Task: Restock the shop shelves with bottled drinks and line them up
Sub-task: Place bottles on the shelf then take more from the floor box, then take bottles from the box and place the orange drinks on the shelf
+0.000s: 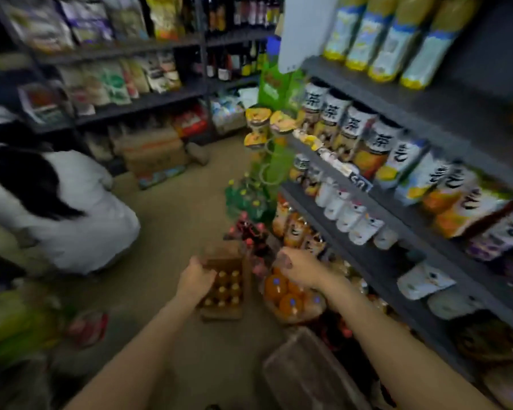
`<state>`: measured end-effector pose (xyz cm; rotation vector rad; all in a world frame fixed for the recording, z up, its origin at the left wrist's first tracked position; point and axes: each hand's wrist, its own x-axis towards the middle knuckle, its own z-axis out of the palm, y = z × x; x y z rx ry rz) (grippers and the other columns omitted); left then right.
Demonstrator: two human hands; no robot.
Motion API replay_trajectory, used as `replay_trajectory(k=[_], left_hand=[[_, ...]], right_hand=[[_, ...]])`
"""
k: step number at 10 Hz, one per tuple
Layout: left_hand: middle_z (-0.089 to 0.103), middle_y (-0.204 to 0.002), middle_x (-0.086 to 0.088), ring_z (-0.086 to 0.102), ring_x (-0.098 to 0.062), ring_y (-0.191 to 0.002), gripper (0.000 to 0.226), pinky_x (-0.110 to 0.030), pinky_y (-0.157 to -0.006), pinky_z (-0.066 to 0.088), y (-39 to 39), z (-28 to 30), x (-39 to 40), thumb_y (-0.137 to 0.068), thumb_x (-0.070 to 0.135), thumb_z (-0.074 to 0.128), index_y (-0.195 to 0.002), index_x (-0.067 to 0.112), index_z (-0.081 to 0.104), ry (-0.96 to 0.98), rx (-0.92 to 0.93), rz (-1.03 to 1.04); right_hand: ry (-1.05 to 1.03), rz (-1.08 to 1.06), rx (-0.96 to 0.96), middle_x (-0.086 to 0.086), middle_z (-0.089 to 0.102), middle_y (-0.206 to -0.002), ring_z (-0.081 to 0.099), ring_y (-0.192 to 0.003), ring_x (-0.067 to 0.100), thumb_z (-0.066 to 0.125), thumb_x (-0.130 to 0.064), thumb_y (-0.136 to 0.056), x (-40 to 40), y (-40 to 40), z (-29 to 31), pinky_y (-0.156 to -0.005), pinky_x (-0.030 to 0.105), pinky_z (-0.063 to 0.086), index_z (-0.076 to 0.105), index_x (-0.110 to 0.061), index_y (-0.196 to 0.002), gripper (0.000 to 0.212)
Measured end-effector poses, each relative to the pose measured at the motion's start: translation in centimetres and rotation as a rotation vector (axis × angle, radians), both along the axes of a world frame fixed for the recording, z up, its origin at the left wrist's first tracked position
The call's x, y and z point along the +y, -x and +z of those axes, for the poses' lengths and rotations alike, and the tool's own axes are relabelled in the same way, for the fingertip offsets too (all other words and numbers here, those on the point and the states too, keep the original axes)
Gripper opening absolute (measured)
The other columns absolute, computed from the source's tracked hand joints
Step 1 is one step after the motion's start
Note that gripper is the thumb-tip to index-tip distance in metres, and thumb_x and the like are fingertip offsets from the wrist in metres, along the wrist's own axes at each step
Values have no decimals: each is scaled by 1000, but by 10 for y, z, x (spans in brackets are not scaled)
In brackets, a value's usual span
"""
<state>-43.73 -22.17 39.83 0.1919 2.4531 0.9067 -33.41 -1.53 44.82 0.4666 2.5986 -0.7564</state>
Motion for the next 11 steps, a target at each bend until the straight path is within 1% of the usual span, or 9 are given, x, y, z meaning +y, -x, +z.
replay_trajectory(k=[1,2,3,5,7,8,9,10,11], left_hand=[[50,-124,-23,47,-36,-119,24,-35,-93,37,32,-30,-60,-91,6,51,-113,-4,51,99,-117,50],[57,-113,-21,52,-35,-114,5,-33,-89,37,50,-58,-93,-90,8,55,-86,5,54,153,-154,65],[59,-112,-17,56,-31,-109,31,-29,-83,41,59,-80,-102,-89,10,56,-117,-1,49,179,-177,58],[56,-126,-12,52,-24,-118,28,-22,-93,36,97,-124,-95,-94,9,46,-115,-2,58,248,-298,-203],[61,-116,-16,56,-29,-111,26,-28,-91,42,148,-195,-59,-93,9,47,-114,0,57,210,-327,-109],[64,-109,-16,60,-32,-102,26,-27,-81,44,159,-258,-53,-93,12,50,-114,0,58,175,-306,-98],[63,-104,-15,61,-30,-95,27,-21,-72,41,158,-320,-62,-91,8,51,-117,2,53,125,-305,-51],[58,-80,-3,57,-14,-70,18,-8,-60,39,165,-370,-72,-90,-2,49,-104,9,51,54,-173,21],[56,-77,8,55,-7,-68,16,-11,-58,40,181,-413,-71,-91,8,49,-101,22,46,19,-11,59]], right_hand=[[30,30,-87,5,56,-91,57,-104,27,55,-13,-87,-26,33,-38,-81,28,42,57,-13,-103,17],[42,35,-198,7,57,-105,56,-108,26,52,-14,-90,-40,55,-68,-79,25,38,56,-4,-114,26],[81,7,-255,10,61,-101,57,-94,24,48,-10,-92,-39,76,-109,-68,26,40,61,-3,-102,17],[84,-97,-402,13,60,-112,54,-113,30,49,-16,-93,-34,112,-189,-85,29,40,61,-4,-115,27],[108,-102,-385,14,64,-109,59,-104,30,53,-9,-87,-39,159,-297,-83,30,43,60,-10,-98,14],[119,-97,-380,10,63,-103,59,-96,24,55,-18,-89,-51,180,-362,-81,31,45,54,-16,-98,9],[71,-67,-330,7,55,-118,51,-112,28,55,-25,-90,-65,196,-443,-93,37,44,52,-15,-116,28],[-31,-32,-308,10,41,-135,39,-125,31,56,-22,-89,-77,214,-525,-104,42,39,44,-20,-131,44],[-210,54,-406,11,40,-134,44,-120,28,57,-14,-88,-82,238,-595,-99,37,41,44,-17,-130,44]])
